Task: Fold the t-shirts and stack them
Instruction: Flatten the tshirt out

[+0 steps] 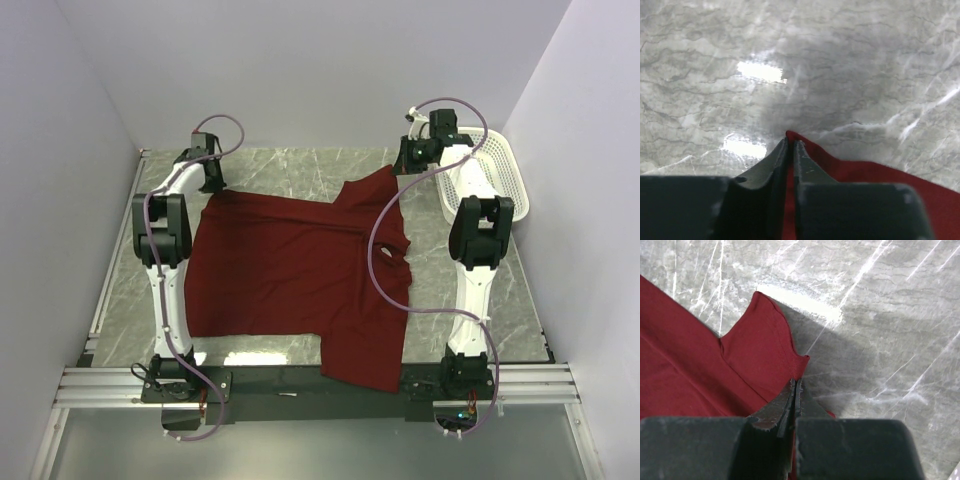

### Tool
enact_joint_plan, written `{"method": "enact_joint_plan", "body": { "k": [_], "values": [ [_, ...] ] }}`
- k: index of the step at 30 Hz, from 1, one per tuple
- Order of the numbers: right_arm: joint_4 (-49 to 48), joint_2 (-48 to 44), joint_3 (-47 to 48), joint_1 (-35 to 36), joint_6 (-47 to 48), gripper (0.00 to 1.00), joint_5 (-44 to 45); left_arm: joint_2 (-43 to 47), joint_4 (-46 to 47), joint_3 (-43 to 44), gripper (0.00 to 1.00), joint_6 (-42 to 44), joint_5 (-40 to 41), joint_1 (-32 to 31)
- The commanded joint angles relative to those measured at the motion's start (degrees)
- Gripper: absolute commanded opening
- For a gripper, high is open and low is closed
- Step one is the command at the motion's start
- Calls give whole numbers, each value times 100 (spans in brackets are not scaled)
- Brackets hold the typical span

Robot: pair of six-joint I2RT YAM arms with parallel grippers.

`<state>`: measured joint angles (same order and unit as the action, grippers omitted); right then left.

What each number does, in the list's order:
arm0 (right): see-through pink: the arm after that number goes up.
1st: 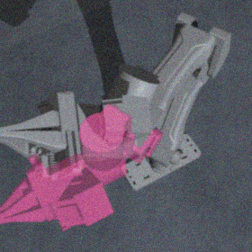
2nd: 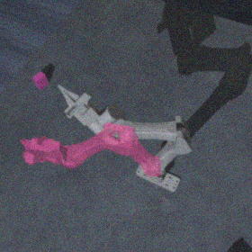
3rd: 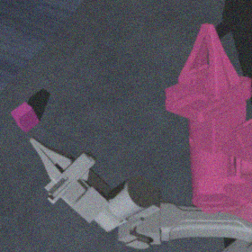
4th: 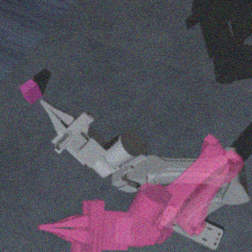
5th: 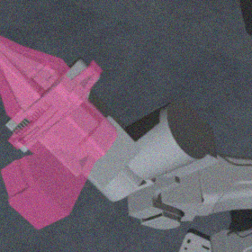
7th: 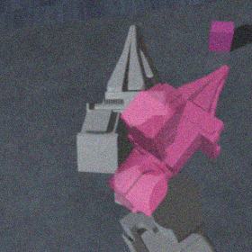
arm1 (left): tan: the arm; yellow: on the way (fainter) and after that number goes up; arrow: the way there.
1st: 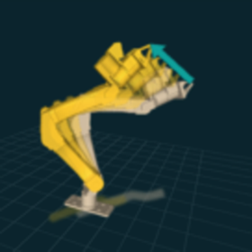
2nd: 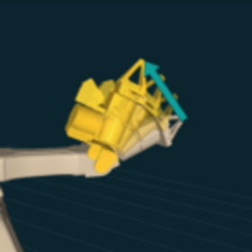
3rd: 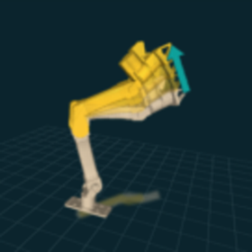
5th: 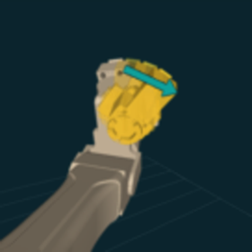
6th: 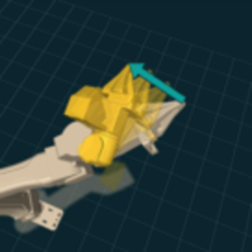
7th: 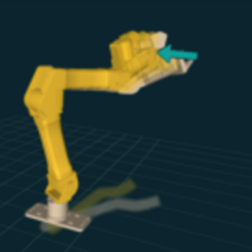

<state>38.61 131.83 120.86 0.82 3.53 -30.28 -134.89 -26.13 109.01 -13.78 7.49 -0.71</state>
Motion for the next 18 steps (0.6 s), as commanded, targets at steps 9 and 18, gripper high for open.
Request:
{"method": "enact_joint_plan", "body": {
  "k": [9,18],
  "values": [
    [50,-175,87,-56,-19,0,-241,287,-315,-196,0,-37,-246,-105],
    [156,-411,1203,-56,-63,0,-109,1790,951,-607,0,-1091,-1908,571]
  ]
}}
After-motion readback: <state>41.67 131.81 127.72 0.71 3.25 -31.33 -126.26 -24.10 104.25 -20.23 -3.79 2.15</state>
